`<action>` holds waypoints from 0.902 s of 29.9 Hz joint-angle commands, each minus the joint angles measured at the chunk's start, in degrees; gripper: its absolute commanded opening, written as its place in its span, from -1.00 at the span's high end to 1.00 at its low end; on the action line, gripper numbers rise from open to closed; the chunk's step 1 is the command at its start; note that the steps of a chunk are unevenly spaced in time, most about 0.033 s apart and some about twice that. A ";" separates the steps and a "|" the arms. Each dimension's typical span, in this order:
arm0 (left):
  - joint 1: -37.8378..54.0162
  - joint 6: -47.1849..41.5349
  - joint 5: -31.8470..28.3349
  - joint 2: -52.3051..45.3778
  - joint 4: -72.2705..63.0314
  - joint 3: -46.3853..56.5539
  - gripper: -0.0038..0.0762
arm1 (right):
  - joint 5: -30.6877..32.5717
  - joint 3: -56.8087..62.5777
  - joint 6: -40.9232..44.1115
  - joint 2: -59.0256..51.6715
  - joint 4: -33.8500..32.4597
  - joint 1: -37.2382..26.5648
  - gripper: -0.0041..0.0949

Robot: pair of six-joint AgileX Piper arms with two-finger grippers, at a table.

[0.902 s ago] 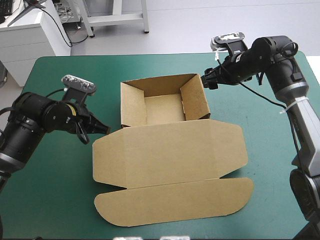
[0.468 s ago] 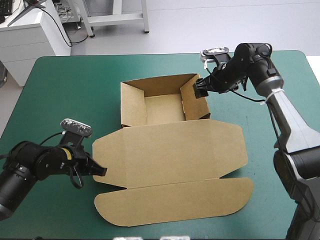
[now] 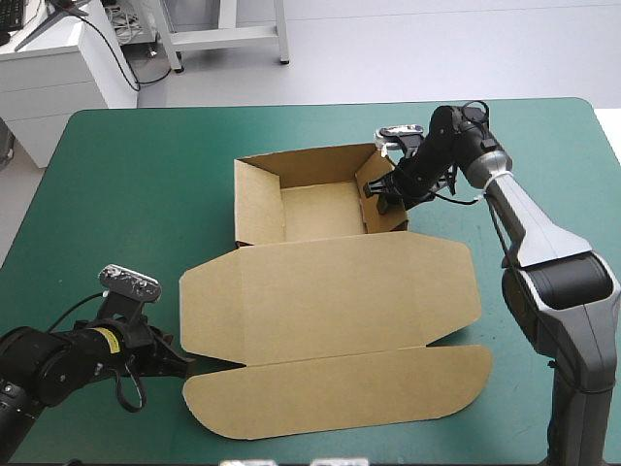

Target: Fold the box

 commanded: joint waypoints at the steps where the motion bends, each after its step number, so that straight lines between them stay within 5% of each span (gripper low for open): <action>1: -0.41 0.00 -2.46 -1.08 -0.68 -1.24 0.92 | -1.06 -1.34 -0.50 -2.43 1.33 -0.33 0.42; 5: -0.41 0.00 -2.23 -1.08 -0.68 -1.11 0.92 | -1.06 -1.34 -1.80 -2.49 1.24 -0.33 0.95; 19: -0.41 0.00 -2.23 -1.08 -0.68 -1.11 0.92 | -0.93 -2.53 -4.27 -4.40 1.23 -0.33 0.95; 27: -0.41 0.00 -2.48 -1.08 -0.68 -1.11 0.92 | -0.72 -9.87 -4.92 -9.26 -8.61 -0.46 0.96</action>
